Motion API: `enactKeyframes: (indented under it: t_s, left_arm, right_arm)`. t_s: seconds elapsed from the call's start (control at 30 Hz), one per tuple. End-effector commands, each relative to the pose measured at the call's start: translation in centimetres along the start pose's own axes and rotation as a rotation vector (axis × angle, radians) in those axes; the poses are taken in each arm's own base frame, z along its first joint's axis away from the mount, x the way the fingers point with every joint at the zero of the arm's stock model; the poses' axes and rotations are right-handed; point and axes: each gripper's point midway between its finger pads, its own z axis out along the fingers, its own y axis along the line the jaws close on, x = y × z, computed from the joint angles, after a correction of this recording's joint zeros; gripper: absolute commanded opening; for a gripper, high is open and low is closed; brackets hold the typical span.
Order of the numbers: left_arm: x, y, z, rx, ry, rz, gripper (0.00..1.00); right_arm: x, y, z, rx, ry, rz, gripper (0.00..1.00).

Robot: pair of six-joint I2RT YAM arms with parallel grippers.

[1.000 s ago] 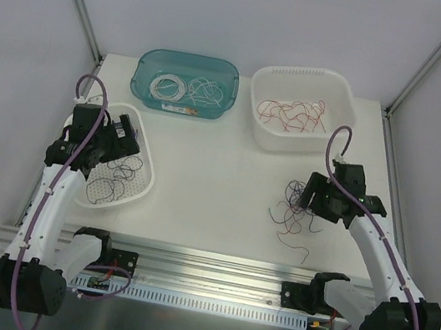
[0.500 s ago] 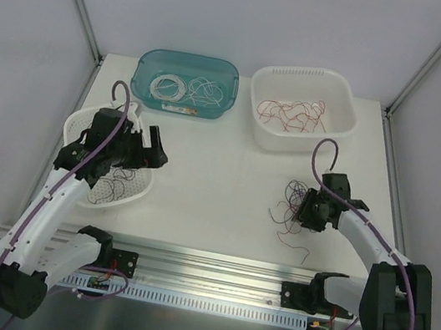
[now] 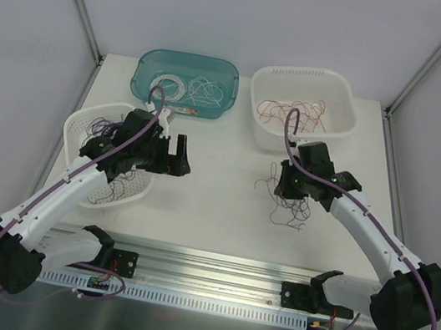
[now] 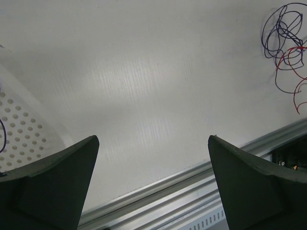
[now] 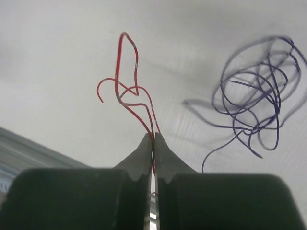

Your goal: Untangle the cables

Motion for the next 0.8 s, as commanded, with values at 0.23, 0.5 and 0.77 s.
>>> enactKeyframes:
  t_s: [0.23,0.5,0.77]
  left_arm:
    - [-2.5,-6.5,0.4,0.186,-0.069,0.104,0.99]
    - [-1.7,-9.8,0.9,0.337,-0.084,0.175,0.99]
    - [0.1,-9.5,2.5,0.327,-0.029,0.156,0.99]
  right_arm:
    - [-4.1,10.4,-7.7,-0.220,-0.078,-0.383,0.01]
    - [-6.5,12.3,-10.3,-0.296,-0.223,-0.365,0.01]
    - [-13.2,9.6,-13.5,-0.109,-0.449,-0.391,0.01]
